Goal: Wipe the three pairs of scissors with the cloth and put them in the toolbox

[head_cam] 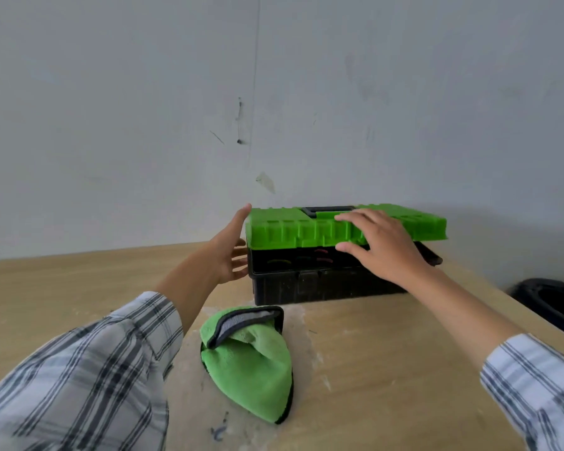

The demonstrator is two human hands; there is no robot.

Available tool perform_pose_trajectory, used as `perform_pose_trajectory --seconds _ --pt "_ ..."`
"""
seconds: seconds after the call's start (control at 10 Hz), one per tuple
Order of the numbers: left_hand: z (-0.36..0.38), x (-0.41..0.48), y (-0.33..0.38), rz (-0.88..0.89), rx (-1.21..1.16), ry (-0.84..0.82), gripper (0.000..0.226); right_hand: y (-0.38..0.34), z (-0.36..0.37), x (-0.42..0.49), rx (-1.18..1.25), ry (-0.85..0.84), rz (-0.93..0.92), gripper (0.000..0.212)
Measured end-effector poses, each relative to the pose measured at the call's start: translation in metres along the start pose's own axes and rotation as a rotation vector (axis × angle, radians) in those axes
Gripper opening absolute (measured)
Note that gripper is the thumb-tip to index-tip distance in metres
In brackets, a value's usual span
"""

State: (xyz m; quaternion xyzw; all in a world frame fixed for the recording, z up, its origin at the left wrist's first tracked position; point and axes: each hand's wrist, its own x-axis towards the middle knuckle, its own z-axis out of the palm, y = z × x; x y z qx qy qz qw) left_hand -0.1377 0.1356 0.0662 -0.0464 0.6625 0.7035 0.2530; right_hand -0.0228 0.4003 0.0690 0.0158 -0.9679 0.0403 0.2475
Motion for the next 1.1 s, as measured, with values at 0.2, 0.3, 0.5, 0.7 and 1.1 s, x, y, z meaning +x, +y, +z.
perform_pose_trajectory --seconds 0.2,0.3,0.5,0.7,1.1 --pt "0.009 0.0 -0.007 0.063 0.115 0.02 0.038 -0.003 0.017 -0.016 -0.018 -0.018 0.026 0.058" --pt "0.008 0.003 -0.009 0.088 0.1 0.05 0.051 -0.005 0.023 -0.02 -0.016 -0.035 0.044 0.06" --pt "0.006 0.006 -0.011 0.096 0.091 0.064 0.054 -0.006 0.028 -0.022 0.013 -0.03 0.07 0.059" --pt "0.007 0.005 -0.012 0.107 0.115 0.071 0.049 -0.014 0.026 -0.021 0.045 -0.058 0.122 0.057" --pt "-0.003 -0.01 -0.013 0.269 0.386 0.101 0.066 -0.042 0.011 -0.007 0.007 -0.144 0.169 0.058"
